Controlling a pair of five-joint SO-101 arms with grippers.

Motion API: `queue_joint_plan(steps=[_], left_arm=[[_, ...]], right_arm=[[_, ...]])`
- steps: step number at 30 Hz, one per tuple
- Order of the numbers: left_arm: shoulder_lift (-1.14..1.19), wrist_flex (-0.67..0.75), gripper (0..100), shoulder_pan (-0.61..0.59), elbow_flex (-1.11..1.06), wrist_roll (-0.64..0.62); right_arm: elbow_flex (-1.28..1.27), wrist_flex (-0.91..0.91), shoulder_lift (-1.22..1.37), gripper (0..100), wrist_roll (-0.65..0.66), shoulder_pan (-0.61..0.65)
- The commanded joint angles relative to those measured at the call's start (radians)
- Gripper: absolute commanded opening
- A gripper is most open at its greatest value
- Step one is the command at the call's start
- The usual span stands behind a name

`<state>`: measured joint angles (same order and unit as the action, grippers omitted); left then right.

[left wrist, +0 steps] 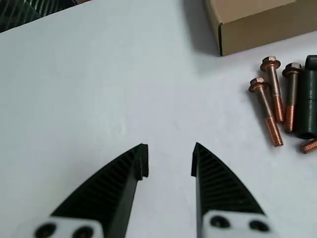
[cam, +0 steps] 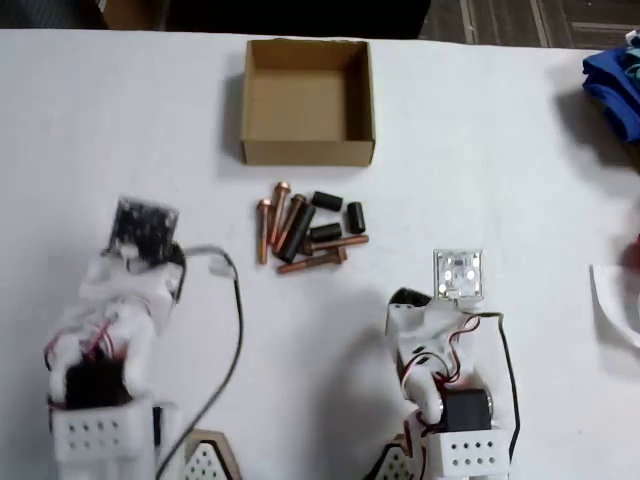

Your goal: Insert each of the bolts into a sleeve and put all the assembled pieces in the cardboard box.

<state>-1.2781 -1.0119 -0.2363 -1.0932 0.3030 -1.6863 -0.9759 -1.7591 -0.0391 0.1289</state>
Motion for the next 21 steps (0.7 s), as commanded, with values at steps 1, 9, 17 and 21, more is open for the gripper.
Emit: queue_joint_plan(steps=[1,9,17,21], left_arm=[[0.272,-0.034,17,0.009,0.206,0.003],[0.583,-0.037,17,0.011,0.216,0.005],[0.62,-0.032,17,0.015,0.2,0.003],[0.626,-0.035,17,0.038,0.2,0.003]], right_arm=[[-0.009,-0.005,-0.001,2.0,-0.003,0.004],[-0.009,-0.005,-0.001,2.0,-0.003,0.004],[-0.009,-0.005,-0.001,2.0,-0.003,0.004],[-0.009,-0.005,-0.001,2.0,-0.003,0.004]])
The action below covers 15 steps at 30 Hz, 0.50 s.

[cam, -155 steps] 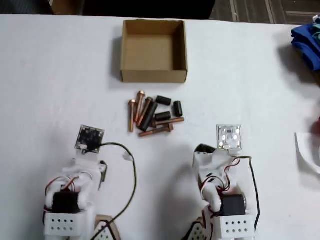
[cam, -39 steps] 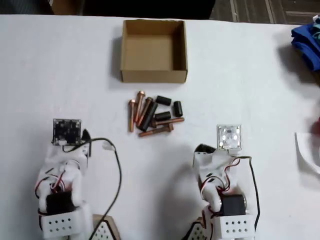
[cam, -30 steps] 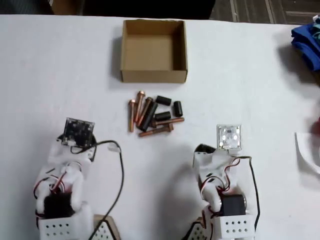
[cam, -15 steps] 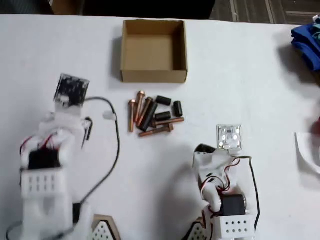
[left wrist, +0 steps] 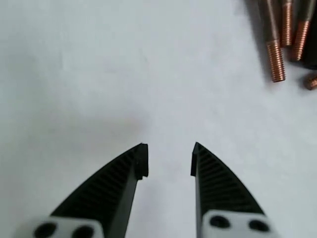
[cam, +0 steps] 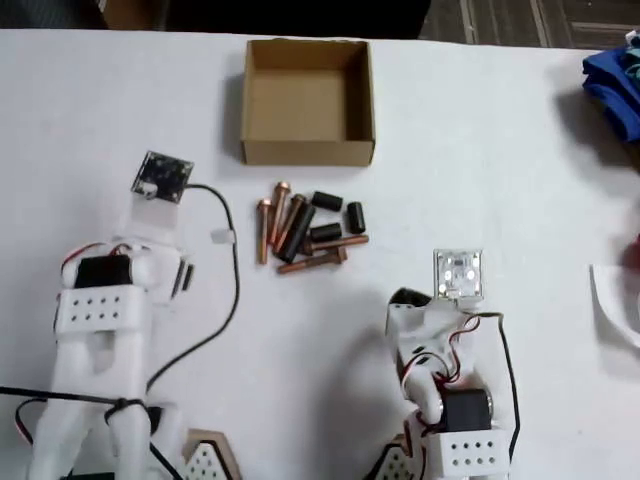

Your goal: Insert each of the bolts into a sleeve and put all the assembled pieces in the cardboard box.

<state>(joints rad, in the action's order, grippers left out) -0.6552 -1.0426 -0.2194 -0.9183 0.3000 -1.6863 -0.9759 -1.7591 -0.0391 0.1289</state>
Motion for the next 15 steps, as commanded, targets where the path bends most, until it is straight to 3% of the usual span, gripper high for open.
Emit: queue_joint_plan(steps=[1,15], left_arm=[[0.003,-0.005,17,0.021,0.025,0.006],[0.002,-0.002,17,-0.038,-0.087,0.011]], right_arm=[[-0.009,-0.005,-0.001,2.0,-0.003,0.004],[-0.009,-0.005,-0.002,2.0,-0.002,0.004]])
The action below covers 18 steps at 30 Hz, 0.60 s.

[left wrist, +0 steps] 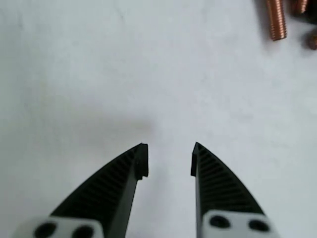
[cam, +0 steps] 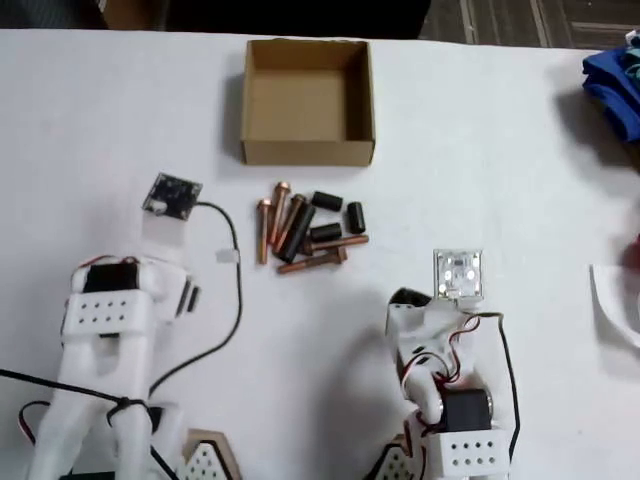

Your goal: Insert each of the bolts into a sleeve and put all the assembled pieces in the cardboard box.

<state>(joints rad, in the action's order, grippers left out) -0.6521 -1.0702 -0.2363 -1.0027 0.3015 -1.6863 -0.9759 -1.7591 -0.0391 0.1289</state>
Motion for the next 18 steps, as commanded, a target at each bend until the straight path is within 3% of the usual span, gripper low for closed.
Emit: queue_joint_plan(steps=[1,6,9,12,18], left_arm=[[-0.002,0.029,17,-0.025,-0.002,0.011],[-0.002,0.028,17,-0.025,-0.002,0.011],[-0.002,0.029,17,-0.025,-0.002,0.011],[-0.002,0.051,17,-0.025,-0.005,0.012],[-0.005,0.058,17,-0.025,-0.004,0.012]], right_arm=[[-0.009,-0.004,-0.007,2.0,-0.002,0.002],[0.006,0.059,-0.008,2.0,0.02,-0.074],[0.034,0.097,-0.008,2.0,0.124,-0.159],[0.015,0.16,-0.008,2.0,0.189,-0.134],[-0.003,0.314,-0.008,2.0,0.16,-0.139]])
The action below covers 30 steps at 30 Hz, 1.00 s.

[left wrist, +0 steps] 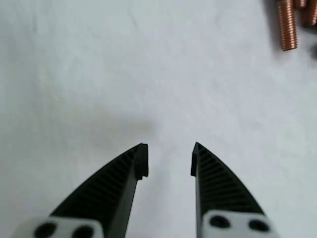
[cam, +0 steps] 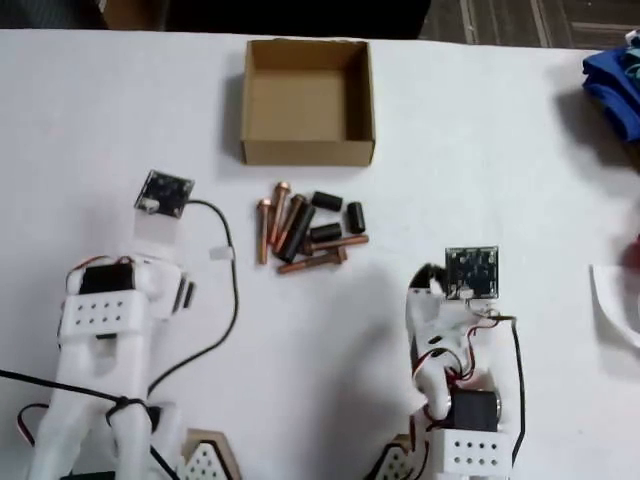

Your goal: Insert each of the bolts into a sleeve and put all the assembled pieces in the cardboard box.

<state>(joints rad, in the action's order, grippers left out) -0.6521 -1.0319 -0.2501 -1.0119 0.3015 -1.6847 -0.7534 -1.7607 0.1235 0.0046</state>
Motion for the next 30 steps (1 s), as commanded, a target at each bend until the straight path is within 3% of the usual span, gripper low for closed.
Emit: queue_joint_plan(steps=[1,9,14,18,23,27,30], left_arm=[[-0.006,0.025,17,-0.009,0.008,0.011],[-0.002,0.101,17,-0.011,0.007,0.012],[-0.003,0.118,17,-0.005,0.013,0.012],[-0.002,0.161,17,-0.005,0.013,0.012],[-0.002,0.192,17,-0.005,0.013,0.011],[-0.002,0.187,17,-0.008,0.012,0.011],[-0.002,0.184,17,-0.009,0.01,0.011]], right_arm=[[-0.005,0.134,-0.007,2.0,-0.003,-0.015],[-0.009,0.202,0.001,2.0,-0.002,0.01],[-0.009,0.154,0.05,1.9,0.15,0.131],[0.075,0.162,0.206,1.9,0.181,0.077],[0.427,0.077,0.639,1.9,0.201,0.062],[0.839,-0.156,1.093,2.0,0.175,0.065],[1.069,-0.314,1.296,2.0,0.114,0.102]])
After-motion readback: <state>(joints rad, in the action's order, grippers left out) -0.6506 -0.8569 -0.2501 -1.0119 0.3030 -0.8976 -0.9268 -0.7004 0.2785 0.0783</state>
